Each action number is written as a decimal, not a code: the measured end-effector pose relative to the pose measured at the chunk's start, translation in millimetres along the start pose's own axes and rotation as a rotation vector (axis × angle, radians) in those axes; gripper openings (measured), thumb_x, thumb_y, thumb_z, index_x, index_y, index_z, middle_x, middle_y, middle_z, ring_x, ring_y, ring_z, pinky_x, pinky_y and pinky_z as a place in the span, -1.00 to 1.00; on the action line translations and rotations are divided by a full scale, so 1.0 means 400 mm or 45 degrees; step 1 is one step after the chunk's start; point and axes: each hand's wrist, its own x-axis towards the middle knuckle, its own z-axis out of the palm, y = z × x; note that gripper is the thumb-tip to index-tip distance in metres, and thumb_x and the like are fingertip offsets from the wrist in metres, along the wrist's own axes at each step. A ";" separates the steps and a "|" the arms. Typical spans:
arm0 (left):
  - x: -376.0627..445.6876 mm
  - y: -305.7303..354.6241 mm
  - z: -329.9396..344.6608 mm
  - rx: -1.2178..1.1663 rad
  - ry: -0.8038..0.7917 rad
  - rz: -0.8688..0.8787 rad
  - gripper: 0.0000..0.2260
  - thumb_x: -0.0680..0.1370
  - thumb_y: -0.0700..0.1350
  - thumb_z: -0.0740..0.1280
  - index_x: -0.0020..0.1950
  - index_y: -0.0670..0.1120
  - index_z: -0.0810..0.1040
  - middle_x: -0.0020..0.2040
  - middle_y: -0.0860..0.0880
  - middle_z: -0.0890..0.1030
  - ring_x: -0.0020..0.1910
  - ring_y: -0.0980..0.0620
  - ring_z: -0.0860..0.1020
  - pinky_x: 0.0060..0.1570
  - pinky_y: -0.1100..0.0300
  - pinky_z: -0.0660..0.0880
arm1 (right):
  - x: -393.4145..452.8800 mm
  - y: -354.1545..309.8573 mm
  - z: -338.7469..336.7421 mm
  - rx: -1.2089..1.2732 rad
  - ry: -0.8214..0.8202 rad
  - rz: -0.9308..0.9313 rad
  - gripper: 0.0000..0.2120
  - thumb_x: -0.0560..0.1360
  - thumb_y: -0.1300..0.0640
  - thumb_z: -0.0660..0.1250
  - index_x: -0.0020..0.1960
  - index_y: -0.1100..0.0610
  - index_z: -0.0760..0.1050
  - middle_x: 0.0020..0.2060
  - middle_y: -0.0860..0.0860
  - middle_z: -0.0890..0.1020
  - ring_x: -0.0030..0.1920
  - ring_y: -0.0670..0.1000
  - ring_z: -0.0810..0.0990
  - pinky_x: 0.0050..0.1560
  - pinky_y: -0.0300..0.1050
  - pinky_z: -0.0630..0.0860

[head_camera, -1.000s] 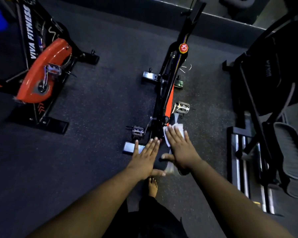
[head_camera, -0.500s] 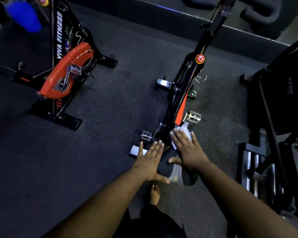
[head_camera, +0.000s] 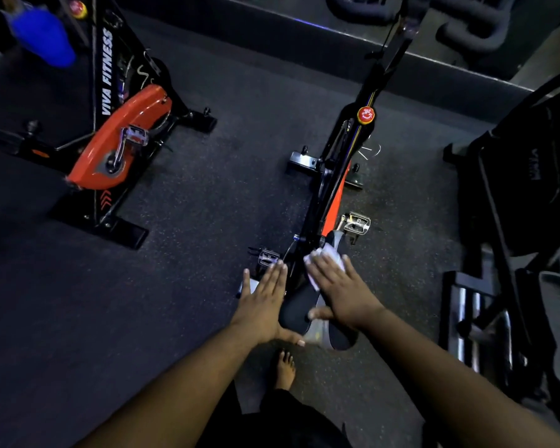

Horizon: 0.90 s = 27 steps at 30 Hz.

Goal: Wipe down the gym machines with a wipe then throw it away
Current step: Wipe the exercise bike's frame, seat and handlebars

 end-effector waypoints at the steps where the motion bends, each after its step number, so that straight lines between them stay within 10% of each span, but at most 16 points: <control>1: 0.000 -0.001 0.001 0.001 0.009 0.011 0.39 0.19 0.70 0.16 0.51 -0.12 -0.59 0.50 -0.02 -0.61 0.48 0.03 -0.57 0.44 -0.36 -0.44 | 0.010 -0.001 -0.009 0.046 -0.020 0.100 0.12 0.39 -0.65 -0.11 0.66 0.12 -0.15 0.64 0.06 -0.13 0.63 0.09 -0.20 0.56 0.32 -0.08; 11: -0.002 -0.054 0.017 0.051 -0.058 0.299 0.37 0.25 0.61 0.30 0.56 -0.10 -0.52 0.53 0.01 -0.57 0.53 0.06 -0.52 0.54 -0.22 -0.38 | -0.146 -0.145 0.086 0.013 0.040 -0.227 0.01 0.47 -0.57 -0.05 0.66 0.12 0.00 0.64 0.06 0.05 0.63 0.09 -0.01 0.56 0.22 -0.10; 17: 0.007 -0.047 -0.011 0.130 -0.016 0.268 0.27 0.38 0.50 0.34 0.58 -0.13 -0.47 0.55 -0.01 -0.52 0.55 0.03 -0.45 0.53 -0.27 -0.37 | -0.121 -0.149 0.054 0.168 -0.081 0.287 0.11 0.41 -0.63 -0.08 0.64 0.19 0.04 0.63 0.14 0.06 0.61 0.21 0.07 0.51 0.31 -0.06; 27: 0.025 -0.063 -0.060 0.249 0.014 0.392 0.22 0.44 0.42 0.36 0.57 -0.13 -0.49 0.58 -0.04 -0.48 0.59 -0.01 -0.40 0.52 -0.33 -0.32 | -0.211 -0.291 0.123 0.180 0.013 0.494 0.03 0.45 -0.59 -0.03 0.65 0.12 0.07 0.64 0.05 0.06 0.62 0.11 0.09 0.51 0.30 0.02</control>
